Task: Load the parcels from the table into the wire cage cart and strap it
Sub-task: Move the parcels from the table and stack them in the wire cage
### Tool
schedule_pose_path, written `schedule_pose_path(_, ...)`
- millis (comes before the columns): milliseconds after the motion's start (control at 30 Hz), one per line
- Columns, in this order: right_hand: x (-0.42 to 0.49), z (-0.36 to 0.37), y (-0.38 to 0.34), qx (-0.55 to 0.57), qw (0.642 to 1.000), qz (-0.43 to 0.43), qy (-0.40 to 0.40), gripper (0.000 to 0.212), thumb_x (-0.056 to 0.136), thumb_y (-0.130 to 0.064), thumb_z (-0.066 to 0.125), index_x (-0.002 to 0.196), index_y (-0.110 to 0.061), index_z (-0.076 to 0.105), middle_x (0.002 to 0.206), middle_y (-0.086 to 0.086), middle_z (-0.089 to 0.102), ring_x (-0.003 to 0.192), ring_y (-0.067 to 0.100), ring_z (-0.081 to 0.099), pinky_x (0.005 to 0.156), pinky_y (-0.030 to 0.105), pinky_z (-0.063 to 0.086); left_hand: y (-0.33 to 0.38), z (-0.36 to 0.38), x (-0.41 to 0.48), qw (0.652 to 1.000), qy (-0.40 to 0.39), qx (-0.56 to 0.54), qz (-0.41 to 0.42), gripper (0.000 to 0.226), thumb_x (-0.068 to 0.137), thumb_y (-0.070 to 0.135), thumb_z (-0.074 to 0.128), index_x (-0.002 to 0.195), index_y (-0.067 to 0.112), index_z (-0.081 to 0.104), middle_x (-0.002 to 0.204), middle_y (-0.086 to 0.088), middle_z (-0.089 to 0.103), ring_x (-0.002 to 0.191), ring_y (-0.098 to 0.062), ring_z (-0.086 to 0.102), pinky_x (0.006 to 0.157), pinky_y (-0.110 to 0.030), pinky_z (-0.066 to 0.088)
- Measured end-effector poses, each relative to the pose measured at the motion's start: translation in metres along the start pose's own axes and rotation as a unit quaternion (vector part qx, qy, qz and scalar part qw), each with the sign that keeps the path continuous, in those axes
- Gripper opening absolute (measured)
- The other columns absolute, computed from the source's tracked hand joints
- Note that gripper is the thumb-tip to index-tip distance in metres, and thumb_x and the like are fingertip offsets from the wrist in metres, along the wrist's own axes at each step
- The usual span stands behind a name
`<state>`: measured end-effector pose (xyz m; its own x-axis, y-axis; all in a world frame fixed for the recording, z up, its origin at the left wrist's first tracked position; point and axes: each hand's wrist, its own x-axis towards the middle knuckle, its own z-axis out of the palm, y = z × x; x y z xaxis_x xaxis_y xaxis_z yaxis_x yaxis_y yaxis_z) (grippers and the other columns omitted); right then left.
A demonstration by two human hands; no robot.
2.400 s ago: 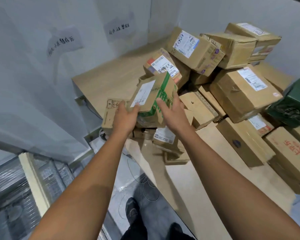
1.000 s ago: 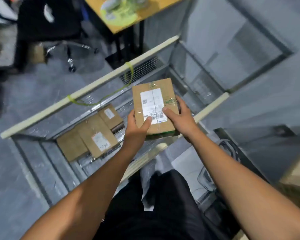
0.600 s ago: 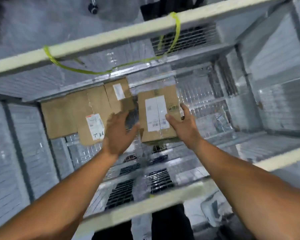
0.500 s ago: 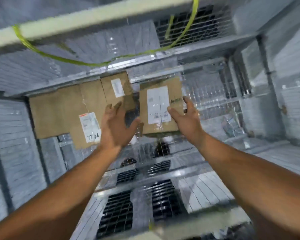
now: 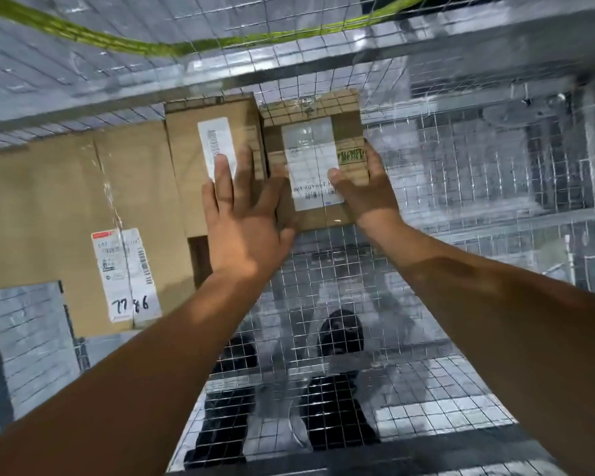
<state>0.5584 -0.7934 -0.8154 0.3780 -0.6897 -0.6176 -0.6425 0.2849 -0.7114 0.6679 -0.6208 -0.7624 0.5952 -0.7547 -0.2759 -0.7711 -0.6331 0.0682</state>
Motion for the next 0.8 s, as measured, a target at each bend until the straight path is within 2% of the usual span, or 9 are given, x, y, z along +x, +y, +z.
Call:
schedule_pose_path(67, 0.001, -0.001, -0.001, -0.053, 0.999, 0.011, -0.003, 0.082, 0.092, -0.049, 0.070, 0.161, -0.037, 0.028, 0.132, -0.006, 0.063, 0.117, 0.021, 0.064, 0.082, 0.025, 0.054, 0.002, -0.005, 0.002, 0.999, -0.016, -0.035, -0.009, 0.078, 0.087, 0.062, 0.064, 0.154, 0.042, 0.029, 0.173, -0.007, -0.016, 0.157, -0.039, -0.014, 0.125, -0.054, -0.006)
schedule_pose_path(167, -0.006, -0.011, -0.016, -0.145, 0.989, 0.025, -0.012, 0.089, 0.092, -0.065, 0.061, 0.164, -0.039, 0.017, 0.160, 0.007, 0.044, 0.141, 0.034, 0.047, 0.111, 0.042, 0.047, 0.003, -0.021, 0.004, 0.997, -0.054, -0.055, -0.016, 0.082, 0.088, 0.057, 0.067, 0.157, 0.043, 0.026, 0.171, -0.001, -0.022, 0.157, -0.035, -0.017, 0.124, -0.050, -0.012)
schedule_pose_path(300, -0.059, -0.047, -0.046, -0.122, 0.992, 0.013, -0.003, 0.081, 0.097, -0.063, 0.058, 0.163, -0.036, 0.022, 0.157, 0.010, 0.044, 0.125, 0.019, 0.054, 0.100, 0.031, 0.048, 0.005, -0.074, -0.008, 0.993, -0.077, -0.092, -0.008, 0.089, 0.094, 0.058, 0.060, 0.164, 0.030, 0.014, 0.173, -0.009, 0.008, 0.157, -0.039, 0.008, 0.128, -0.054, 0.014)
schedule_pose_path(367, -0.105, -0.068, -0.062, -0.134, 0.991, 0.000, -0.024, 0.076, 0.097, -0.062, 0.058, 0.161, -0.035, 0.027, 0.157, 0.007, 0.043, 0.128, 0.019, 0.051, 0.109, 0.043, 0.048, 0.003, -0.107, -0.025, 0.991, -0.080, -0.109, 0.020, 0.086, 0.094, 0.056, 0.060, 0.163, 0.022, 0.021, 0.169, -0.015, 0.023, 0.153, -0.042, 0.020, 0.124, -0.056, 0.024)
schedule_pose_path(400, -0.129, -0.078, -0.069, -0.147, 0.989, 0.006, -0.035, 0.075, 0.097, -0.062, 0.057, 0.161, -0.035, 0.029, 0.159, 0.005, 0.041, 0.135, 0.021, 0.046, 0.115, 0.046, 0.042, 0.002, -0.123, -0.037, 0.989, -0.083, -0.124, 0.020, 0.084, 0.094, 0.054, 0.061, 0.162, 0.020, 0.026, 0.167, -0.015, 0.027, 0.152, -0.042, 0.022, 0.124, -0.054, 0.024)
schedule_pose_path(467, -0.177, -0.096, -0.084, -0.158, 0.987, 0.024, -0.032, 0.073, 0.098, -0.057, 0.060, 0.161, -0.033, 0.032, 0.158, 0.002, 0.043, 0.136, 0.020, 0.045, 0.115, 0.029, 0.041, 0.001, -0.154, -0.063, 0.985, -0.098, -0.141, 0.022, 0.084, 0.096, 0.054, 0.060, 0.162, 0.016, 0.027, 0.167, -0.014, 0.028, 0.155, -0.038, 0.020, 0.127, -0.048, 0.017)
schedule_pose_path(500, -0.202, -0.103, -0.093, -0.163, 0.986, 0.031, -0.021, 0.073, 0.099, -0.055, 0.061, 0.161, -0.031, 0.033, 0.157, 0.002, 0.043, 0.136, 0.020, 0.045, 0.112, 0.021, 0.039, 0.002, -0.170, -0.077, 0.982, -0.103, -0.153, 0.032, 0.084, 0.097, 0.054, 0.060, 0.163, 0.014, 0.025, 0.168, -0.013, 0.028, 0.156, -0.036, 0.018, 0.128, -0.047, 0.014)
schedule_pose_path(633, -0.310, -0.127, -0.137, -0.149, 0.987, 0.047, 0.038, 0.077, 0.098, -0.060, 0.059, 0.163, -0.029, 0.031, 0.166, 0.006, 0.035, 0.153, 0.026, 0.029, 0.117, 0.034, 0.025, 0.018, -0.247, -0.132, 0.969, -0.107, -0.201, 0.092, 0.085, 0.098, 0.049, 0.063, 0.162, 0.007, 0.026, 0.169, -0.015, 0.026, 0.157, -0.035, 0.018, 0.127, -0.051, 0.015)
schedule_pose_path(800, -0.467, -0.138, -0.188, 0.055, 0.969, 0.079, 0.227, 0.069, 0.101, -0.052, 0.060, 0.161, -0.029, 0.036, 0.167, 0.004, 0.032, 0.154, 0.023, 0.029, 0.125, 0.044, 0.026, 0.031, -0.358, -0.209, 0.950, -0.108, -0.242, 0.168, 0.080, 0.099, 0.048, 0.063, 0.158, 0.004, 0.033, 0.165, -0.019, 0.031, 0.154, -0.038, 0.022, 0.126, -0.051, 0.017)
